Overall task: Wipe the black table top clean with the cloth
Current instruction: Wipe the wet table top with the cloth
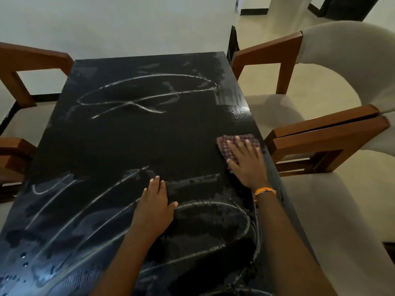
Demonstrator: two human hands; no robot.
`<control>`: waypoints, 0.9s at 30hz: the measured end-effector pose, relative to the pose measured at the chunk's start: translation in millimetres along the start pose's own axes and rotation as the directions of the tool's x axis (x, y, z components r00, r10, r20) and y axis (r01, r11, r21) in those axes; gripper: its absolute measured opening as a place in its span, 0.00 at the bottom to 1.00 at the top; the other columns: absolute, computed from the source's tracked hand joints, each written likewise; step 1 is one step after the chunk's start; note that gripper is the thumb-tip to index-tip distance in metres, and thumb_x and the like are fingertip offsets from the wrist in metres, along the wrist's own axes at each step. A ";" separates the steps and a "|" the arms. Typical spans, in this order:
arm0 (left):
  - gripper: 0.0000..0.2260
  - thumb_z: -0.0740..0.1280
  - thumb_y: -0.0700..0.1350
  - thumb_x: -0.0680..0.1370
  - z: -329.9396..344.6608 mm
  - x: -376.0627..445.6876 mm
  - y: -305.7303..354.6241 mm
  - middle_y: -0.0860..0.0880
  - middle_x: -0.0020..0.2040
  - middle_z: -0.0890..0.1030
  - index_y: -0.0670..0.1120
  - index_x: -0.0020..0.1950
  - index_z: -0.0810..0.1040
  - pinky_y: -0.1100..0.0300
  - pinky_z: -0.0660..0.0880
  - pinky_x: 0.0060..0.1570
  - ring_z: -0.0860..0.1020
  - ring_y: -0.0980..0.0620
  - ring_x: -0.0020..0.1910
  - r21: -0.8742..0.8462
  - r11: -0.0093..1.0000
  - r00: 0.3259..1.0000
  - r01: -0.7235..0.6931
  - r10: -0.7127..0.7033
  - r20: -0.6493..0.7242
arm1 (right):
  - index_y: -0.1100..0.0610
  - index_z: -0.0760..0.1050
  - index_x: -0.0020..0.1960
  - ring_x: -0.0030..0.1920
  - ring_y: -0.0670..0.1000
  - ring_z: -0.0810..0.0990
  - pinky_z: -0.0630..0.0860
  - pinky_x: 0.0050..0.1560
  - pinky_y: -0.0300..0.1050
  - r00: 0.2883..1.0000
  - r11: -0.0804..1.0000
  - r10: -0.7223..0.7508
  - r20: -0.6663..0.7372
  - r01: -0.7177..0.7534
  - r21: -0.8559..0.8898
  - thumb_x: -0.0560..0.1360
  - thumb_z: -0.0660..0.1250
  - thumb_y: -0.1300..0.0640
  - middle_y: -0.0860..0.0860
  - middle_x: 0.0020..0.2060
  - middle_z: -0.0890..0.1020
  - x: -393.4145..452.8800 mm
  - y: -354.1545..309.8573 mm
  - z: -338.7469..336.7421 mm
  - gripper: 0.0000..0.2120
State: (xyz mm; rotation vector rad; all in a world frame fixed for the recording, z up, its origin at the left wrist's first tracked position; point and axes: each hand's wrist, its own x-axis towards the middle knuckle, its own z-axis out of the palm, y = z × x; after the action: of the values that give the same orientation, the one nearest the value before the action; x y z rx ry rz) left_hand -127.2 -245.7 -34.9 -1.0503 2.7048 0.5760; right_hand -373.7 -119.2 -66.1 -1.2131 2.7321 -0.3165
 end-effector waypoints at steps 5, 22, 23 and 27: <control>0.26 0.53 0.49 0.81 0.0 -1.7 0.5 0.43 0.77 0.49 0.39 0.75 0.50 0.54 0.48 0.73 0.48 0.47 0.76 -0.016 1.000 0.999 -0.008 0.007 -0.038 | 0.46 0.48 0.77 0.77 0.54 0.46 0.43 0.76 0.56 0.976 0.977 0.213 -0.049 -0.213 0.022 0.80 0.53 0.46 0.50 0.78 0.49 -22.6 35.8 -7.7 0.27; 0.26 0.53 0.44 0.81 -27.5 -41.4 -128.2 0.45 0.78 0.46 0.42 0.76 0.47 0.55 0.44 0.73 0.42 0.49 0.76 -0.237 0.969 0.992 0.075 -0.098 -0.084 | 0.47 0.48 0.77 0.77 0.56 0.44 0.42 0.75 0.59 0.997 0.995 -0.067 0.022 0.065 0.079 0.78 0.54 0.46 0.51 0.78 0.49 -13.1 -235.1 63.6 0.29; 0.26 0.53 0.44 0.81 -31.4 -46.1 -145.4 0.45 0.78 0.46 0.42 0.76 0.47 0.54 0.44 0.73 0.42 0.49 0.76 -0.241 0.966 0.989 0.096 -0.120 -0.089 | 0.47 0.47 0.77 0.77 0.56 0.44 0.42 0.76 0.59 0.996 0.993 -0.087 0.036 0.084 0.084 0.78 0.53 0.46 0.52 0.78 0.49 -12.9 -258.7 69.4 0.30; 0.25 0.54 0.42 0.81 -44.9 -62.5 -208.3 0.44 0.78 0.47 0.40 0.76 0.47 0.54 0.44 0.73 0.43 0.47 0.76 -0.267 0.952 0.973 0.152 -0.192 -0.131 | 0.48 0.48 0.77 0.77 0.57 0.44 0.41 0.75 0.59 0.979 0.979 -0.192 0.062 0.186 0.084 0.78 0.53 0.46 0.52 0.78 0.49 -16.1 -349.8 89.8 0.29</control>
State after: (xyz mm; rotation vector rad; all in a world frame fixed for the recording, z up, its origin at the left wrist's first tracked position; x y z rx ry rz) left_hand 58.8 -366.9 -35.2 -1.4369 2.6796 0.8620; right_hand -93.9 -348.1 -66.8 -1.4372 2.5257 -0.3900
